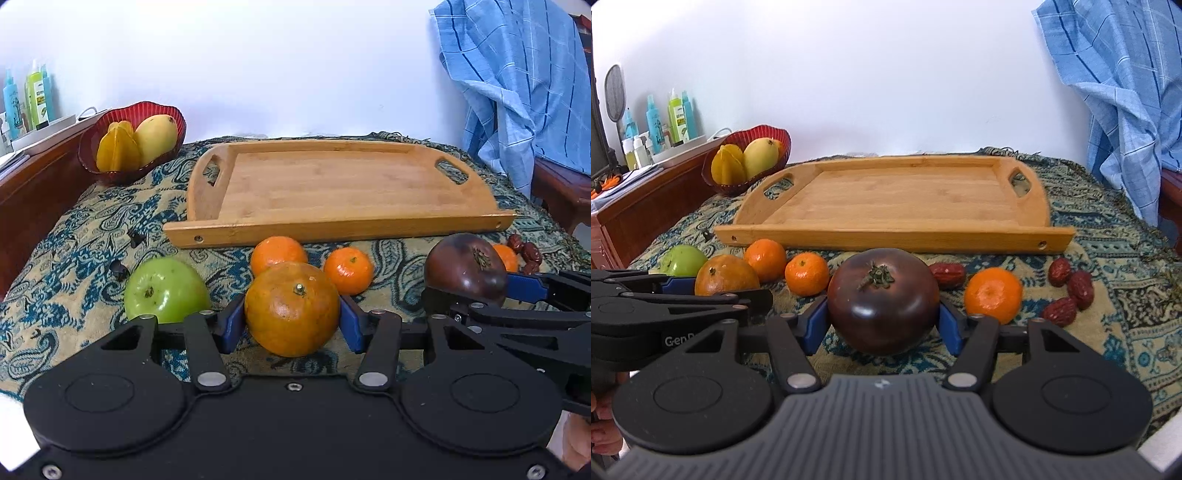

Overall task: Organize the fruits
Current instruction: 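Carry the orange with the left tool while the right tool carries the tomato over the tray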

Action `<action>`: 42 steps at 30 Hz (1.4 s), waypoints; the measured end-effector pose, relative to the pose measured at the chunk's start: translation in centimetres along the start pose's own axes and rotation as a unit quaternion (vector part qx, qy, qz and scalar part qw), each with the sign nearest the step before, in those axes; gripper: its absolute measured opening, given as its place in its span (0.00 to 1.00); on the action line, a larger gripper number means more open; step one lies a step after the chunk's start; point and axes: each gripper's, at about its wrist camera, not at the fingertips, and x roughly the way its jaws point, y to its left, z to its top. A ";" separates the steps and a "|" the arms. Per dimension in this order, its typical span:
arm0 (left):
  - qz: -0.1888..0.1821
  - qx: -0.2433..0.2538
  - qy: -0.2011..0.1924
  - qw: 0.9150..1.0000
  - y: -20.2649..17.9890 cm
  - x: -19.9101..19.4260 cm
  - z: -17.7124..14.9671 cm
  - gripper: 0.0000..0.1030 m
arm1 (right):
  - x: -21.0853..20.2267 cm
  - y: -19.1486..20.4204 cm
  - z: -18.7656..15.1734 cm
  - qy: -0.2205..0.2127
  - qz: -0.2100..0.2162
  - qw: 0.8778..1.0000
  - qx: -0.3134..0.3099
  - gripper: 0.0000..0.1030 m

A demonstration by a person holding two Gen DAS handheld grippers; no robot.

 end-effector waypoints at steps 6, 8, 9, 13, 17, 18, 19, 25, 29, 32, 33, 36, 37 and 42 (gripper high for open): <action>-0.010 0.007 -0.007 1.000 -0.5 -1.8 2.6 0.49 | -1.0 -1.1 2.4 0.001 -0.003 1.000 0.011 0.62; -0.013 0.010 -0.011 1.000 -0.7 -2.3 3.7 0.49 | -1.3 -1.6 3.5 -0.001 -0.005 1.000 0.010 0.62; -0.014 0.013 -0.013 1.000 -0.8 -2.5 4.3 0.49 | -1.4 -1.8 4.1 -0.001 -0.005 1.000 0.007 0.62; -0.020 0.010 -0.021 1.000 -1.1 -2.7 6.9 0.49 | -1.5 -2.9 6.6 -0.008 -0.002 1.000 0.000 0.62; -0.035 -0.010 -0.016 0.999 -1.1 -1.9 9.7 0.49 | -0.6 -4.8 9.0 -0.003 0.009 1.000 0.024 0.62; -0.036 -0.013 -0.015 0.999 -1.0 -1.4 10.4 0.49 | -0.2 -5.2 9.5 -0.002 0.007 1.000 0.026 0.62; -0.036 -0.016 -0.014 0.999 -1.0 -0.9 11.1 0.49 | 0.2 -5.5 9.9 -0.001 0.004 1.000 0.023 0.62; -0.042 -0.031 -0.012 0.999 -0.9 2.4 14.7 0.49 | 3.1 -7.2 11.8 0.011 -0.002 1.000 0.014 0.62; -0.041 -0.034 -0.006 0.999 -0.5 4.7 16.4 0.49 | 5.4 -8.1 13.2 0.022 -0.008 1.000 0.014 0.62; -0.035 -0.040 0.000 0.999 0.1 6.7 17.3 0.49 | 7.2 -8.7 14.1 0.027 -0.009 0.999 0.017 0.62; -0.033 -0.043 0.002 0.999 0.4 7.4 17.5 0.49 | 7.8 -8.9 14.4 0.029 -0.010 0.999 0.022 0.62; -0.027 -0.050 0.012 0.998 1.2 9.4 18.1 0.49 | 9.5 -9.4 15.1 0.033 -0.016 0.999 0.027 0.62; -0.026 -0.051 0.015 0.998 1.5 10.0 18.3 0.49 | 10.0 -9.5 15.3 0.034 -0.018 0.999 0.025 0.62; -0.018 -0.060 0.026 0.998 3.0 13.5 18.7 0.49 | 12.9 -10.0 16.0 0.051 -0.028 0.998 0.023 0.62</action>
